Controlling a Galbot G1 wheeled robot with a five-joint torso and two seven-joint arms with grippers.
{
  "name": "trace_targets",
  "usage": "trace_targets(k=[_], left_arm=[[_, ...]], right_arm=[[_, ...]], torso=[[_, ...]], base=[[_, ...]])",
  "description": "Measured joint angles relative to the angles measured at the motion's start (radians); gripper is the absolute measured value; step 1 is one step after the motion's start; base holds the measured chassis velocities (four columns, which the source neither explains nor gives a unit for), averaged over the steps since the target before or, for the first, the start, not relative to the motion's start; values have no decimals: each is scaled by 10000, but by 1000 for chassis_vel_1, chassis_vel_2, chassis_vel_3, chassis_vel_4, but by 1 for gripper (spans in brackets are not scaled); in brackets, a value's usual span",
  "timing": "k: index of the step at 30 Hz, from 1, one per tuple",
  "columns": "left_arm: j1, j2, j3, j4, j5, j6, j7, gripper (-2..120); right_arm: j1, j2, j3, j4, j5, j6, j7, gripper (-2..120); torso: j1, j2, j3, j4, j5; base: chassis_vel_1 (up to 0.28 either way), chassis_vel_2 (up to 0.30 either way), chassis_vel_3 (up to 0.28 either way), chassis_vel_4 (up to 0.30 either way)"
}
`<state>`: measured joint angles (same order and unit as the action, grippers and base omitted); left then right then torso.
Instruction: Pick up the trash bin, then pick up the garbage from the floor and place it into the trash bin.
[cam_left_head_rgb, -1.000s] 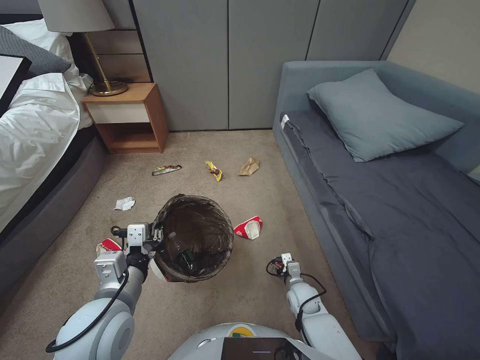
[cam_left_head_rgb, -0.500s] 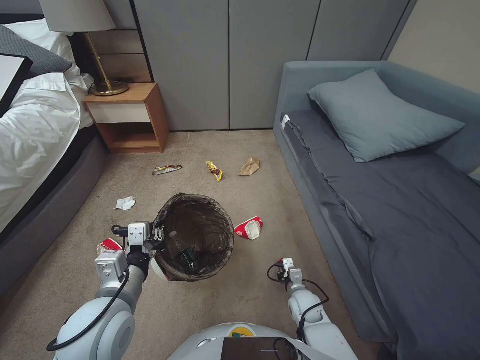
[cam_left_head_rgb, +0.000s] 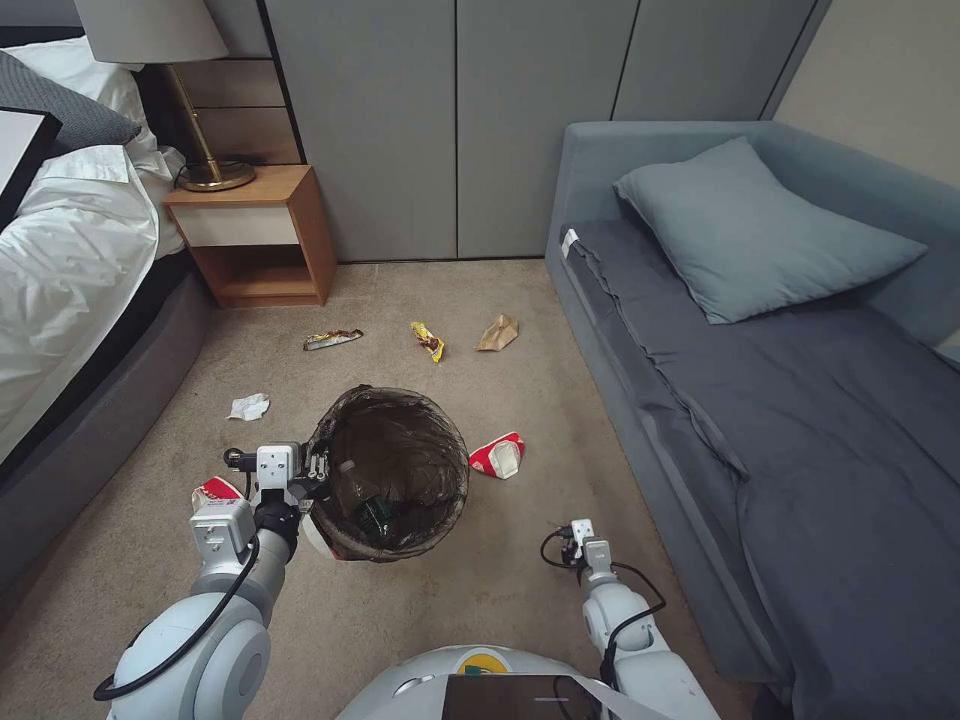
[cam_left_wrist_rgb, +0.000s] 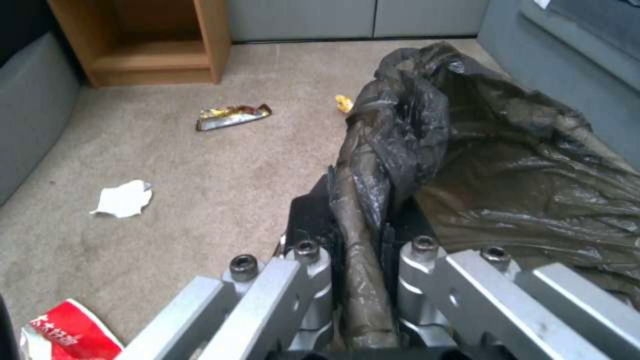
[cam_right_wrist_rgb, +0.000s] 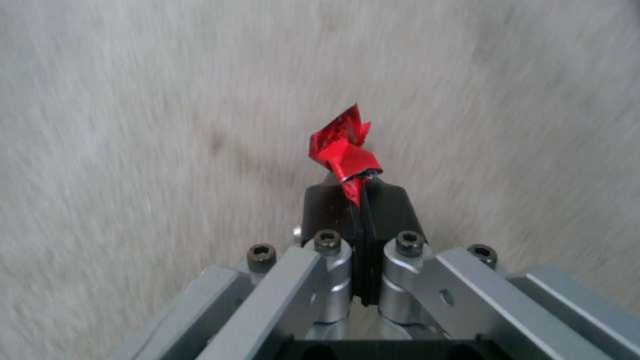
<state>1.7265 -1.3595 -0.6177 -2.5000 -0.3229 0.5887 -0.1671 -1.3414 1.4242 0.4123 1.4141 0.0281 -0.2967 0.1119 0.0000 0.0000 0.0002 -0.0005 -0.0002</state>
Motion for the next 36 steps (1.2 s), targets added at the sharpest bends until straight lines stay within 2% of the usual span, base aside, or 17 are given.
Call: trace_targets(k=[1, 2, 6, 9, 21, 24, 30, 32, 33, 36], left_arm=[[0, 2, 0, 0, 0, 0, 0, 7], [0, 5, 0, 0, -1, 3, 1, 7], [2, 7, 5, 0, -1, 9, 3, 7], [-1, 30, 9, 0, -5, 25, 3, 7], [-4, 88, 57, 0, -28, 72, 7, 7], [21, 96, 79, 0, -121, 111, 3, 7], [63, 119, 122, 1, -144, 120, -1, 7], [102, 129, 149, 0, -145, 124, -3, 7], [102, 129, 149, 0, -145, 124, -3, 7], [145, 135, 170, 0, -144, 139, -4, 7]], right_arm=[[-52, -47, 10, 158, -18, 20, -17, 0], [-312, -289, 91, 1095, -34, 79, -96, 0], [-571, -508, 209, 2065, -25, 93, -227, 0], [-923, -814, 327, 3385, 49, 92, -378, 0], [-1453, -1663, 319, 6144, 1066, -428, -522, 0], [-1466, -2152, 206, 7238, 2083, -948, -475, 0], [-1246, -2948, -8, 8127, 3426, -1403, -298, 0], [-955, -3510, -167, 8571, 4347, -1661, -249, 0], [-955, -3510, -167, 8571, 4347, -1661, -249, 0], [-400, -4162, -389, 8822, 5227, -1783, -460, 0]], torso=[[0, 0, 0, 0, 1], [0, 0, -1, 2, 2], [0, 0, -1, 2, 1], [0, 0, -2, 3, 2], [0, 0, -2, 4, 4], [0, 0, -2, 5, 3], [0, 0, -2, 5, 4], [0, 0, -2, 5, 4], [0, 0, -2, 5, 4], [0, 0, -2, 5, 4]], base=[[0, 0, 0, 0], [0, 0, 0, 0], [0, 0, 0, 0], [0, 0, 0, 0], [0, 0, 0, 0], [0, 0, 0, 0], [0, 0, 0, 0], [0, 0, 0, 0], [0, 0, 0, 0], [0, 0, 0, 0]])
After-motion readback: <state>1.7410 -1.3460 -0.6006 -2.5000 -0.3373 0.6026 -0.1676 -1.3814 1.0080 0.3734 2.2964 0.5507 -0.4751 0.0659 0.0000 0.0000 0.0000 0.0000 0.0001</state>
